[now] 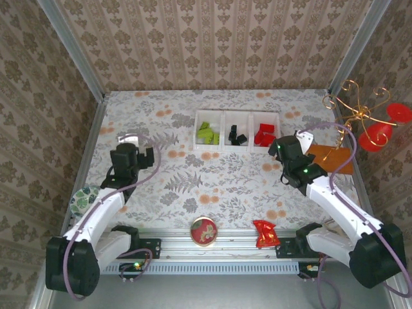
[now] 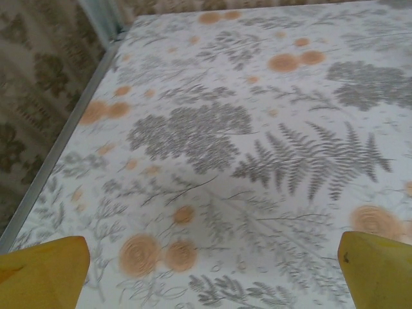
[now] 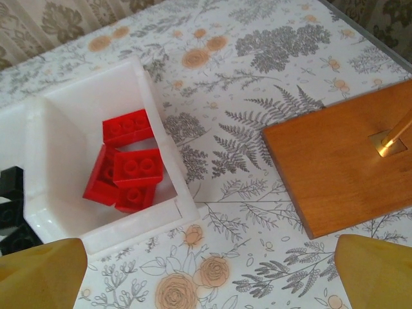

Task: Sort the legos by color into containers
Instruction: Reset both arms

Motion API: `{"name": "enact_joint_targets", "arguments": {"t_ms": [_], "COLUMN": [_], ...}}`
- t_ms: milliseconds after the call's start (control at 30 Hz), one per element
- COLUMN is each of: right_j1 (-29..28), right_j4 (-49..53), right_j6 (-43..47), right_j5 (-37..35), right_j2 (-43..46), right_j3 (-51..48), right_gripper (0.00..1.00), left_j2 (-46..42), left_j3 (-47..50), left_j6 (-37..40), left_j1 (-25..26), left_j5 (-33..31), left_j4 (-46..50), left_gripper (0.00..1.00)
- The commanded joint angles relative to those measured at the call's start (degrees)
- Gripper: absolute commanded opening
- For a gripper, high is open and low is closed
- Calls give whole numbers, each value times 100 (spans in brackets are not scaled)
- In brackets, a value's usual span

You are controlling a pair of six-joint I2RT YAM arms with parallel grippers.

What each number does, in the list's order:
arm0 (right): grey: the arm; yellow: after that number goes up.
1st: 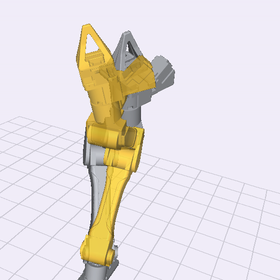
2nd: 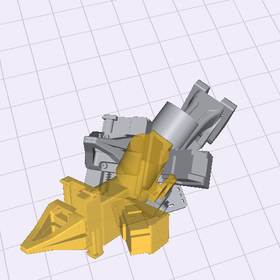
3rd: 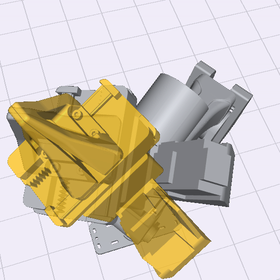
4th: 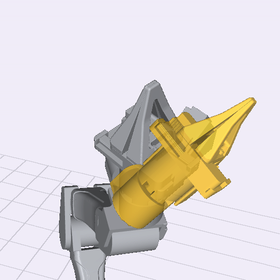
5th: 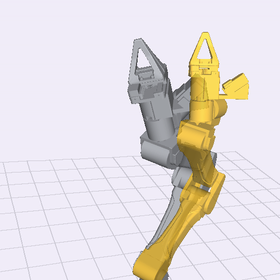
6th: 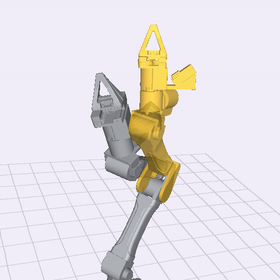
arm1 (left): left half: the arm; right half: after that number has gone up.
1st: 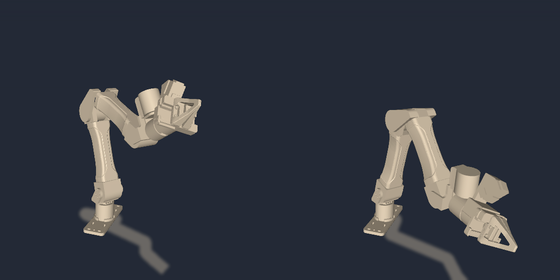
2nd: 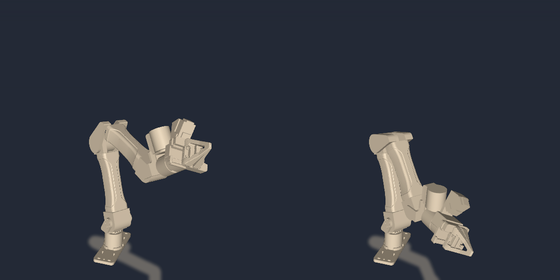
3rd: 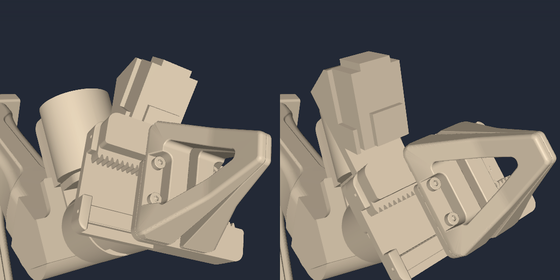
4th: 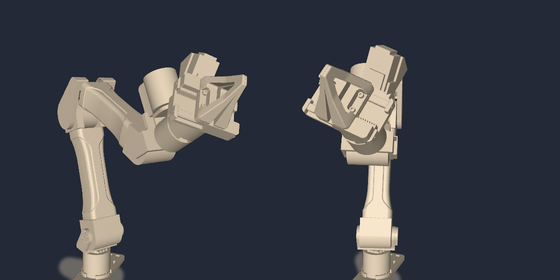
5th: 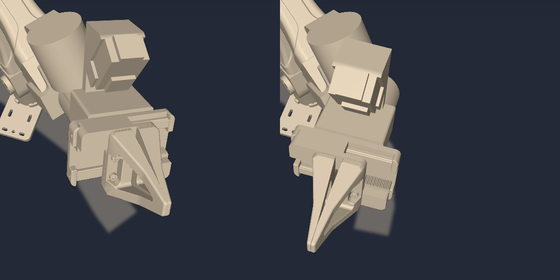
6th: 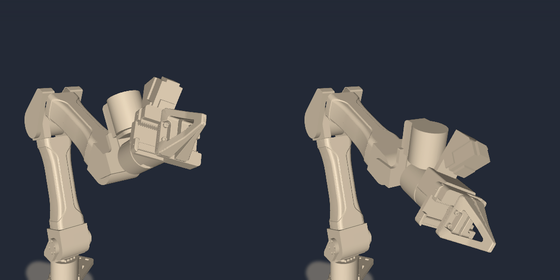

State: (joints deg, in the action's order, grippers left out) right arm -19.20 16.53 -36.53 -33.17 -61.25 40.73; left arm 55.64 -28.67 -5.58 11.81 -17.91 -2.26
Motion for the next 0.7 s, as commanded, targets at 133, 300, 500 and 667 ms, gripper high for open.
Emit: {"name": "enact_joint_targets", "arguments": {"t_ms": [133,300,500,667], "right_j1": [36,53,207,461], "right_j4": [-930,-1605,-2471,-2825], "right_j6": [809,1284,1815,2038], "right_j5": [-103,-176,-322,-194], "right_j2": [-356,-369,-346,-348], "right_j3": [-150,-384,-768,-908], "right_gripper": [100,100,100,100], "left_j2": [-136,161,781,1380], "left_j3": [643,815,1035,1082], "left_j6": [-154,113,552,731], "left_j1": [-575,-766,-863,-900], "left_j5": [210,326,598,901], "left_j4": [-1264,-2004,-3245,-4064], "left_gripper": [100,100,100,100]}}
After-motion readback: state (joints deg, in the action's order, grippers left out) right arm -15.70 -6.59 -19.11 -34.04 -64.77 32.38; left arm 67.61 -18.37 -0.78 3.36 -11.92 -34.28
